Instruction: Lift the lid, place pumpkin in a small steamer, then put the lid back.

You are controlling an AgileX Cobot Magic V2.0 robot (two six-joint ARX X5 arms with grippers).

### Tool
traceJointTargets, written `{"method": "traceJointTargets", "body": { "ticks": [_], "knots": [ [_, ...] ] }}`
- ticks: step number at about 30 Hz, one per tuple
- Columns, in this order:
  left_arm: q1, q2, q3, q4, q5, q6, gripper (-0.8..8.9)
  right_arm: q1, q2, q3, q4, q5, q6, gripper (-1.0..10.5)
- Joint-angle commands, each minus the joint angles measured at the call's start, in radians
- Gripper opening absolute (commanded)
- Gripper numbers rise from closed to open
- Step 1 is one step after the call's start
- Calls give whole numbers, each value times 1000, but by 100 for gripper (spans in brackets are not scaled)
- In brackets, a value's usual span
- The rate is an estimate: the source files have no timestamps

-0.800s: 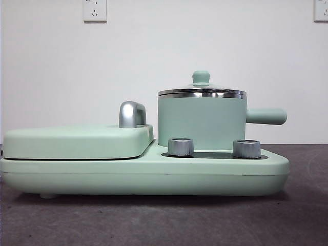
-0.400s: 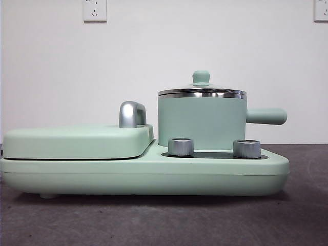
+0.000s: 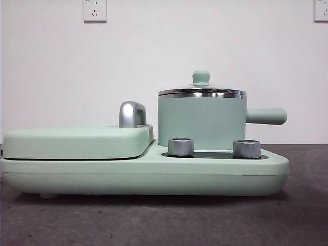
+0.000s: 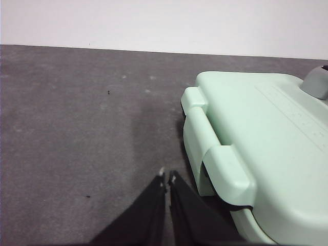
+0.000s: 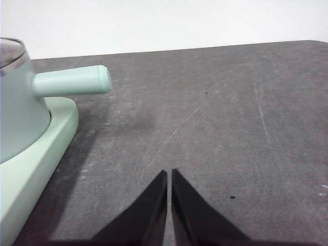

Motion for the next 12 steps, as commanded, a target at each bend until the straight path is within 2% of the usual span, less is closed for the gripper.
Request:
{"method": "traceJointTargets", "body": {
  "ticks": [1, 12],
  "knots": [
    [0, -2, -20, -2, -2, 9, 16, -2, -2, -5, 9, 2, -10, 11],
    [21, -2, -19, -2, 2, 9, 16, -3, -2, -5, 9, 1, -10, 11]
  ]
}}
